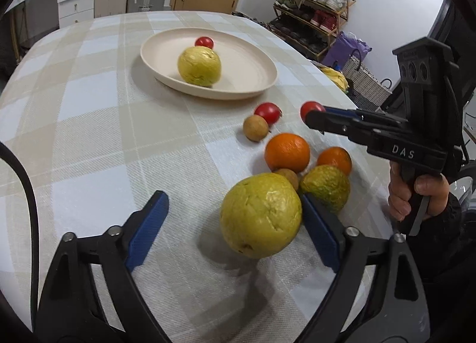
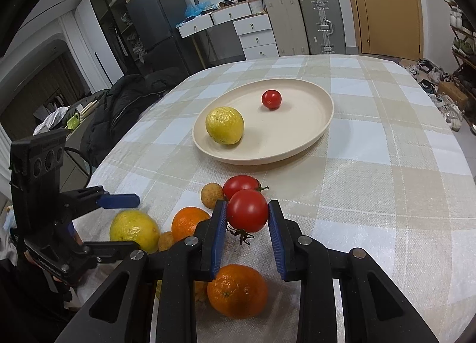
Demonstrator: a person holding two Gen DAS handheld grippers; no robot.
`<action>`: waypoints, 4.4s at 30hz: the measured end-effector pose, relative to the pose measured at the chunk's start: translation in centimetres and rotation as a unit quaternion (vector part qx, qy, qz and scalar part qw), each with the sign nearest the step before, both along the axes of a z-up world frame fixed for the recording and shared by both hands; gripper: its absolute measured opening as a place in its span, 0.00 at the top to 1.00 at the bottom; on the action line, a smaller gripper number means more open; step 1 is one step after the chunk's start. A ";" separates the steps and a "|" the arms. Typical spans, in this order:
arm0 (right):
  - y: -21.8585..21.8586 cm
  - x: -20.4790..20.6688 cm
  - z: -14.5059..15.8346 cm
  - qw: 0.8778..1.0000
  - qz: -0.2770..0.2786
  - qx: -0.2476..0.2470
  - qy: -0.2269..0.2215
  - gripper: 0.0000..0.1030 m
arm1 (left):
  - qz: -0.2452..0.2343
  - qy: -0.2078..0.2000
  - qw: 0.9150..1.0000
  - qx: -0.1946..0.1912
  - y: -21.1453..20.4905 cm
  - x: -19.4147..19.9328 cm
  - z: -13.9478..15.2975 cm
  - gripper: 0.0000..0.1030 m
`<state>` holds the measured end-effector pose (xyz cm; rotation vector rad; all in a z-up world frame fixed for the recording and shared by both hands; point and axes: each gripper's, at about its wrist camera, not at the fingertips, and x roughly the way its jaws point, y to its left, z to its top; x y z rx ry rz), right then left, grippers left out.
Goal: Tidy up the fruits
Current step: 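Grasp a second large yellow fruit with the left gripper while the right holds the tomato, then carry the yellow fruit to the plate with the left gripper while the right carries the tomato, then open the right gripper over the plate while the left releases the yellow fruit, then move the right gripper toward an orange while the left moves toward a brown fruit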
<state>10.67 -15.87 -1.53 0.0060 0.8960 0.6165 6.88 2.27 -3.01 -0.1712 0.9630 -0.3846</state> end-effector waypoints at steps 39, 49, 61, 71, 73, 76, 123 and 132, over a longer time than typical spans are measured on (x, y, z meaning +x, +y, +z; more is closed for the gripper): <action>-0.2 -0.6 2.2 0.996 -0.007 0.009 -0.086 0.72 | 0.114 -0.147 0.980 0.071 0.5 1.1 4.6 0.52; 0.2 2.1 2.1 0.997 -0.011 0.011 -0.075 0.72 | 0.119 -0.138 0.981 0.068 0.2 4.4 3.5 0.52; 1.2 4.3 1.3 0.998 -0.016 0.003 -0.061 0.72 | 0.107 -0.114 0.985 0.079 -1.5 7.9 2.5 0.52; 1.6 5.7 0.8 0.998 -0.025 -0.001 -0.053 0.72 | 0.113 -0.113 0.983 0.088 -1.8 10.7 2.3 0.52; 1.8 6.1 0.6 0.998 -0.029 -0.005 -0.048 0.72 | 0.117 -0.113 0.982 0.096 -1.8 11.3 2.2 0.52; 1.7 6.7 0.2 0.998 -0.038 -0.007 -0.040 0.72 | 0.120 -0.118 0.980 0.108 -2.0 11.9 2.0 0.52; -1.1 -2.6 2.7 0.994 -0.044 -0.012 -0.095 0.00 | 0.145 -0.167 0.971 0.085 -0.7 -3.9 5.6 0.00; -1.8 -4.9 2.0 0.996 -0.031 -0.025 -0.083 0.00 | 0.128 -0.162 0.974 0.090 -1.2 -5.9 5.1 0.00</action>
